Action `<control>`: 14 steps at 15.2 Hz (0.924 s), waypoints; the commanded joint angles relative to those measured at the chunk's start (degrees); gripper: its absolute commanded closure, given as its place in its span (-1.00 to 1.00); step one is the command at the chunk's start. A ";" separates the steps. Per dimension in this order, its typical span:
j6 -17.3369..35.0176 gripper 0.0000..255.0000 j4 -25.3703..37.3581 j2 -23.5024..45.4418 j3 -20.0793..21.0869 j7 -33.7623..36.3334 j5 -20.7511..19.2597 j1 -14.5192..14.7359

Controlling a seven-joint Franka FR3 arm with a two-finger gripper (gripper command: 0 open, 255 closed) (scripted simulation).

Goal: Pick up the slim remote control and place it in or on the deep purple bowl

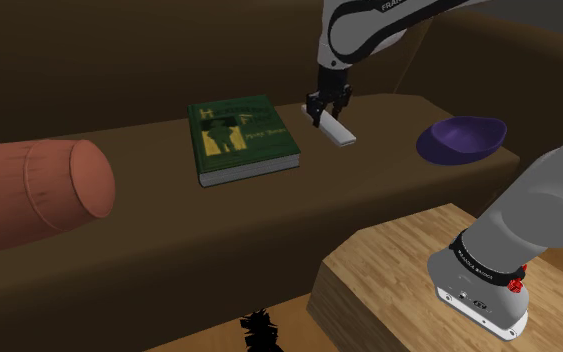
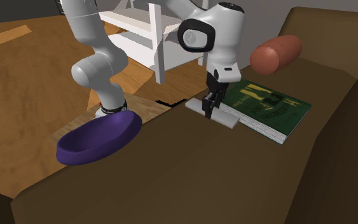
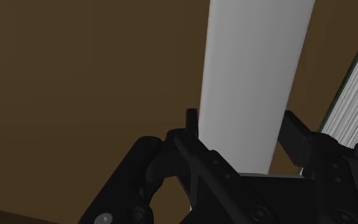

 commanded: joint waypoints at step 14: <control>-11.91 1.00 7.80 -4.16 -0.30 -0.86 0.69 0.01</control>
